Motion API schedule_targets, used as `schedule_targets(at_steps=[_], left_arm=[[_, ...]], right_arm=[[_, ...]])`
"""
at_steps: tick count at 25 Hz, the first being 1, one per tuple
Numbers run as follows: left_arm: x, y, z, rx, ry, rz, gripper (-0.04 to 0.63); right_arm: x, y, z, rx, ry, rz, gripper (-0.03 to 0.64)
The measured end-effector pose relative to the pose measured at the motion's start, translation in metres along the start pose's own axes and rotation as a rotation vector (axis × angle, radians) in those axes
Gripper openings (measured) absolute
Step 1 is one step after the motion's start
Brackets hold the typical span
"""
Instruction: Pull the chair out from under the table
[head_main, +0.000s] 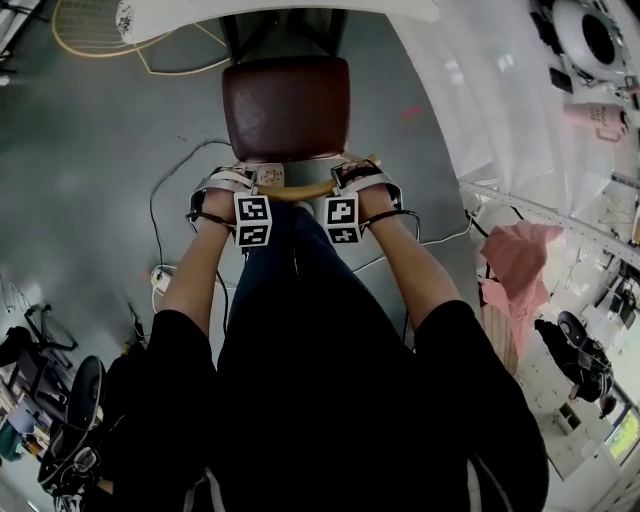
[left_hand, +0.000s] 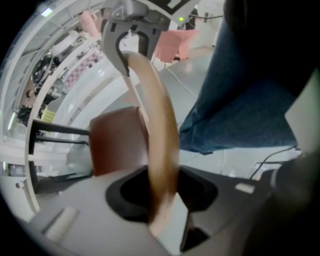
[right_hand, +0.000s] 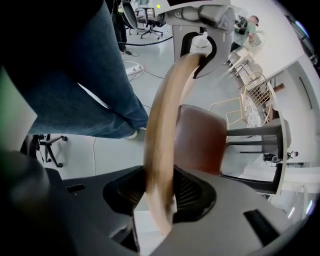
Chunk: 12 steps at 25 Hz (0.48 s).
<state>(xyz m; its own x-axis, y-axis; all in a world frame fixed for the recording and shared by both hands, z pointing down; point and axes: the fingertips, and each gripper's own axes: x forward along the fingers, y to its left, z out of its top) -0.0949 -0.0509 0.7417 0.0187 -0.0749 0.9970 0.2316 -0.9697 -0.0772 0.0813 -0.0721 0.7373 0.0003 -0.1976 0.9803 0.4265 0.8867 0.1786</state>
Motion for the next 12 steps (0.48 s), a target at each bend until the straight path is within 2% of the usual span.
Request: schedule_targets(at_steps=[5, 9, 12], left_arm=[[-0.002, -0.051, 0.012, 0.016, 0.028, -0.045, 0.156], [-0.001, -0.097, 0.029, 0.009, 0.019, -0.082, 0.156], [0.0, -0.126, 0.041, 0.012, 0.009, -0.081, 0.155]], right_arm=[[-0.01, 0.052, 0.023, -0.009, -0.039, 0.022, 0.15], [-0.013, 0.097, 0.036, -0.032, -0.051, 0.049, 0.15], [-0.014, 0.126, 0.044, -0.049, -0.049, 0.065, 0.15]])
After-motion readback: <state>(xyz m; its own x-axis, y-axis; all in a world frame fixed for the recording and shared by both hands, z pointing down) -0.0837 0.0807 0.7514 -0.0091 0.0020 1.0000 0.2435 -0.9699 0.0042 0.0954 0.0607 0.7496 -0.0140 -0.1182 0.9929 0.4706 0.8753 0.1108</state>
